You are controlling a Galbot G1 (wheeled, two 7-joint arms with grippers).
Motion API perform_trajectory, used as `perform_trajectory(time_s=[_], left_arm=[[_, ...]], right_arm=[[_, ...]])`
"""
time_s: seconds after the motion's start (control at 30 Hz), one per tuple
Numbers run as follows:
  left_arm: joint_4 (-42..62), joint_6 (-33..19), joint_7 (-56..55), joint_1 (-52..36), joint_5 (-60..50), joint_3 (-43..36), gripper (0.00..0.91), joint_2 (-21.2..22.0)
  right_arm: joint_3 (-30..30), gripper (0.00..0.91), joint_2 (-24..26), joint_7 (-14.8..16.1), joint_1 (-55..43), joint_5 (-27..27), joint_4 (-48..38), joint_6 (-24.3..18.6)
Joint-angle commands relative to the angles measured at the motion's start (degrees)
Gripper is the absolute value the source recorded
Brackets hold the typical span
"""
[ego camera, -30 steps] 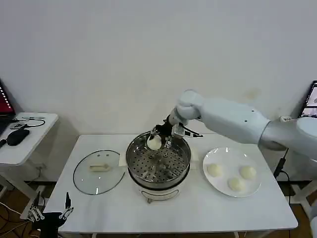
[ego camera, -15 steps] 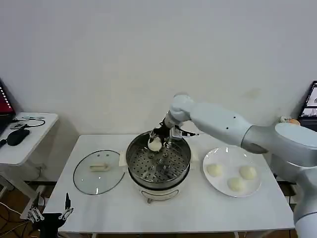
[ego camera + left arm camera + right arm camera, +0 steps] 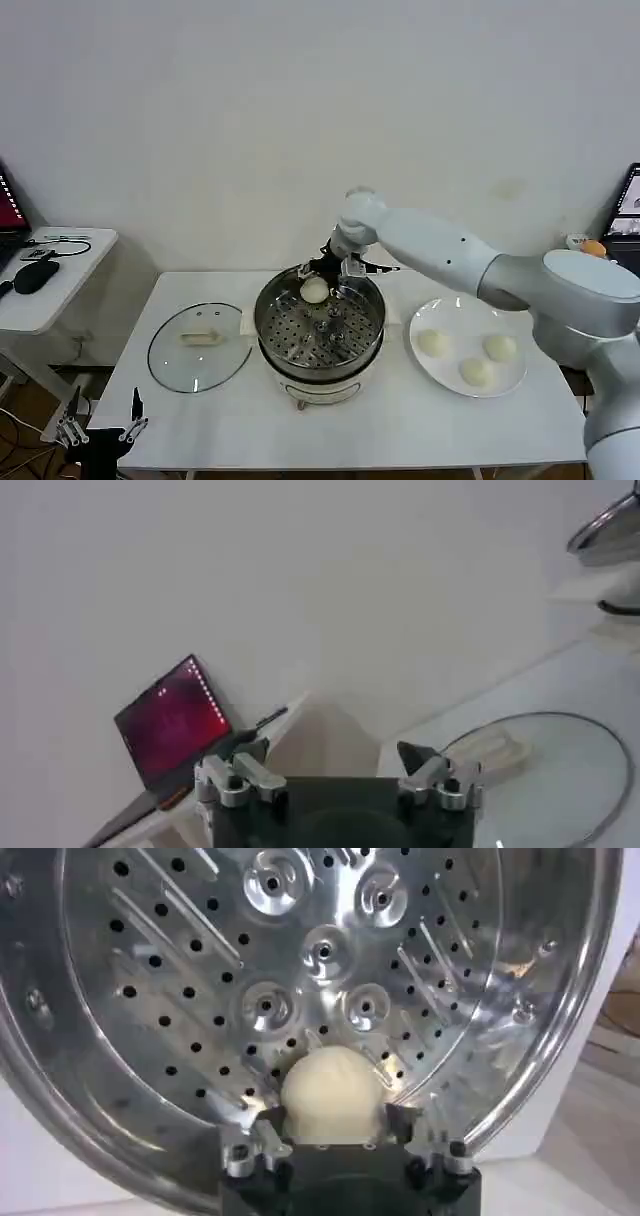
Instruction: Take steamed baozi put them in steamer then cover it.
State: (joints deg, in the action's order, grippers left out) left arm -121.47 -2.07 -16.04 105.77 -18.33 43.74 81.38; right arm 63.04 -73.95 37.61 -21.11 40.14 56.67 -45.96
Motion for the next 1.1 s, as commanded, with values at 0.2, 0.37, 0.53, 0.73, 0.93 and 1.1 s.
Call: perform_trajectory(time_s=[0.2, 0.37, 0.53, 0.73, 0.93, 1.1], left_arm=[[-0.66, 0.22, 0.22, 0.11, 0.05, -0.20, 0.907, -0.53], [-1.10, 0.44, 0.75, -0.06, 0.56, -0.92, 0.907, -1.67], [-0.36, 0.66, 0.99, -0.79, 1.05, -1.63, 0.907, -3.58], [-0.02, 0.51, 0.88, -1.38, 0.34, -3.86, 0.907, -4.80], [1.15, 0.45, 1.15, -2.39, -1.01, -5.78, 0.907, -5.22], [1.84, 0.36, 1.26, -2.74, -1.61, -6.31, 0.907, -5.70]], right_arm=[[4.42, 0.907, 6.84, 3.33, -9.62, -10.77, 11.99, 10.37], [11.47, 0.907, 16.88, 4.28, -17.91, -29.89, 22.29, 27.06], [15.30, 0.907, 28.06, 4.91, -22.08, -31.90, 28.66, 45.43], [21.42, 0.907, 41.69, 6.38, -22.60, -38.64, 36.14, 58.12], [16.09, 0.907, 52.04, 7.23, -12.14, -43.39, 41.66, 62.89], [14.74, 0.907, 54.90, 9.30, -5.83, -47.38, 43.01, 63.80]])
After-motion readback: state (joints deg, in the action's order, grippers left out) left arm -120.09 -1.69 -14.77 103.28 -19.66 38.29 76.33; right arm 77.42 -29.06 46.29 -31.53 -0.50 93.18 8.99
